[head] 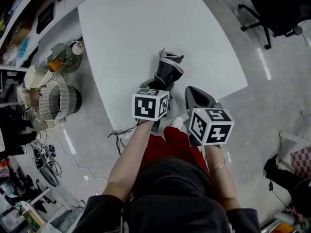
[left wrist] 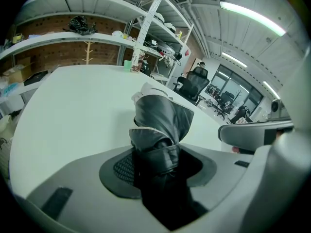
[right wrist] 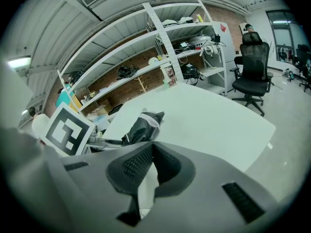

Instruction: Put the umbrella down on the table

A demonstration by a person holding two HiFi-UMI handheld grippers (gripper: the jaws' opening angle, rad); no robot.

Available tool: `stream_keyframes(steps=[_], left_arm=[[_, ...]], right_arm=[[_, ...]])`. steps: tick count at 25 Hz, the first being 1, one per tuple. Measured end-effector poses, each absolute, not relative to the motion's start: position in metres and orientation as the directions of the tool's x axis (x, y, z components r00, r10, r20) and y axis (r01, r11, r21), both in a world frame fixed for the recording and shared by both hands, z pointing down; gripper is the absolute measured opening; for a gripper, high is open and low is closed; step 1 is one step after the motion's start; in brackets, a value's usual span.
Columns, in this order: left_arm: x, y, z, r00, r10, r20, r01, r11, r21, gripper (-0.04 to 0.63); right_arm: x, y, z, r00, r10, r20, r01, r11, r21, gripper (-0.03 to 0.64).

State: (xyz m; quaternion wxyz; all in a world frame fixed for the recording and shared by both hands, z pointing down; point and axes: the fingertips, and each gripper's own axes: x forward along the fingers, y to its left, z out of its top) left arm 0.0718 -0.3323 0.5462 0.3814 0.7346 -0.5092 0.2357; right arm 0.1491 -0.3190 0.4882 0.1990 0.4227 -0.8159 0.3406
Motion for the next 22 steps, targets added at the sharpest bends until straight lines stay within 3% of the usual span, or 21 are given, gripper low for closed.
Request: stream_keyframes(steps=[22], left_arm=[[0.0699, -0.3336, 0.541, 0.371, -0.587, 0.719, -0.928, -0.221, 0.298, 0.254]], right_arm=[[0.1431, -0.3114, 0.4797, -0.533, -0.591, 0.605, -0.846, 0.385, -0.369, 0.018]])
